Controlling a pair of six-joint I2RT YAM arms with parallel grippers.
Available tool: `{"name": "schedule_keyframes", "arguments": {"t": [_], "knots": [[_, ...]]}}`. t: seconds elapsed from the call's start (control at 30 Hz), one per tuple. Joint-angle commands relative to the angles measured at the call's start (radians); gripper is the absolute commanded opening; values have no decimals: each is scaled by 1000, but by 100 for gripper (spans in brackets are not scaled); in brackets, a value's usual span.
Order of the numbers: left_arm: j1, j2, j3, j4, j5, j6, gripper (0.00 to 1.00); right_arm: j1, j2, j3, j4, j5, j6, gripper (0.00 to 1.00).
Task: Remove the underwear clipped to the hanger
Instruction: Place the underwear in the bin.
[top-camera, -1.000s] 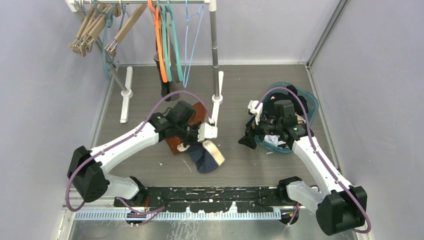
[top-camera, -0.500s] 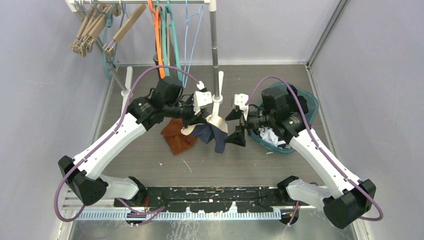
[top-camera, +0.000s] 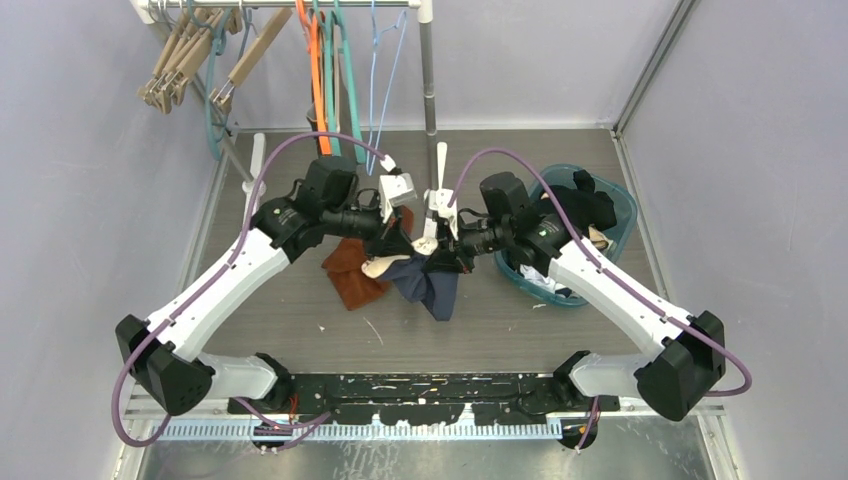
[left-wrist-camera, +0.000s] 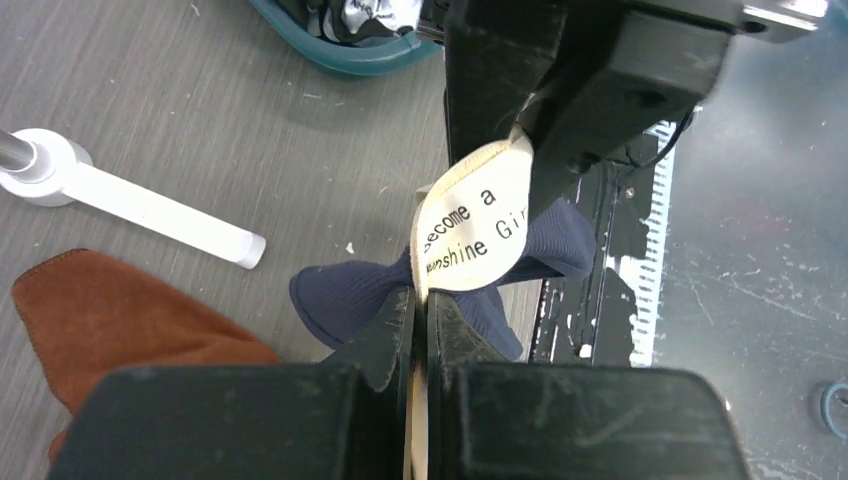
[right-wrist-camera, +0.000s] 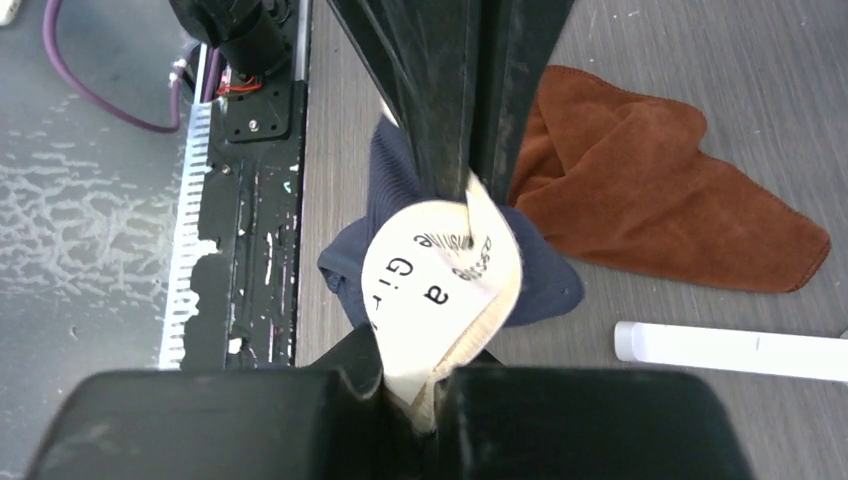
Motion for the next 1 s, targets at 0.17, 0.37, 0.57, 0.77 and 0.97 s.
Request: {"name": "schedule_keyframes", "arguments": {"t": [0.17,0.37,0.57,0.77,0.97], "knots": [[98,-167,-74,150,114,-87,55,-39,-143,-32,-5,171,-61,1],[177,-253,-71,114,97,-82,83,-158,-211,-2,-137,381,-74,1],[252,-314,4,-4,23,-23,99,-396,-311,-12,-181,620,33,1],[320,-365,114,-154,-93,48,98,-673,-331,-56,-171,661,69,1],[326,-394,142,-195,-238,62,98,-722,-261,-122,-167,838,27,1]]}}
